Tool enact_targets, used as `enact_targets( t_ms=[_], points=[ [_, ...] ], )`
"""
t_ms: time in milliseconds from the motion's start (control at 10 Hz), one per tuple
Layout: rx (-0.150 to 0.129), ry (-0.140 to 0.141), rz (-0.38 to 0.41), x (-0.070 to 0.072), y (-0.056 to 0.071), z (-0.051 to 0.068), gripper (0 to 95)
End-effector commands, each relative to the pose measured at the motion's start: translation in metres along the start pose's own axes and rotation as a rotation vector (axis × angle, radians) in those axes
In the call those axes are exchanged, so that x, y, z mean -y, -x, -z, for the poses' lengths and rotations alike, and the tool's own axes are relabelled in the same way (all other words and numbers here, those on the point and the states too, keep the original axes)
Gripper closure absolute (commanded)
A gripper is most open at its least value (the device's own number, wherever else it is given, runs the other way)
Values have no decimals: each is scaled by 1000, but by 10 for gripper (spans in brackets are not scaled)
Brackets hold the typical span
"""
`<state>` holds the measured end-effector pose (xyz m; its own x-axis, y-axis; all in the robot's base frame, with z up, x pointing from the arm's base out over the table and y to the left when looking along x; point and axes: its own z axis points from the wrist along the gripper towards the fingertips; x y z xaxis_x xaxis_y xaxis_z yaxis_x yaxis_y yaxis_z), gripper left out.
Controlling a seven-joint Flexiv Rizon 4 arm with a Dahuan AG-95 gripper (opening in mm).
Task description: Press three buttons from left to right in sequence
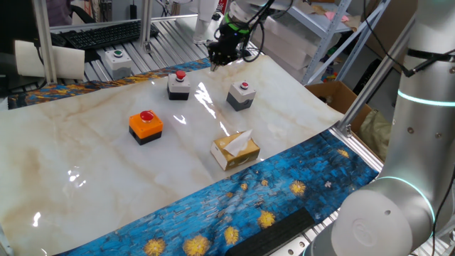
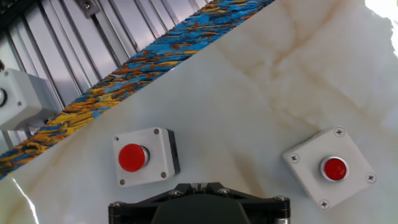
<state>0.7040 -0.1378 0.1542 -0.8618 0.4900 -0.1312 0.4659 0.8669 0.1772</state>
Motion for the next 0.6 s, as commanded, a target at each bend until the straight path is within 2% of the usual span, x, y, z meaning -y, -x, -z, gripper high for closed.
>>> enact_targets(
  t_ms=[100, 600],
  points=[
    [-4, -1, -36, -12, 1, -3, 950],
    [-24, -27, -89, -35, 6, -10, 950]
  ],
)
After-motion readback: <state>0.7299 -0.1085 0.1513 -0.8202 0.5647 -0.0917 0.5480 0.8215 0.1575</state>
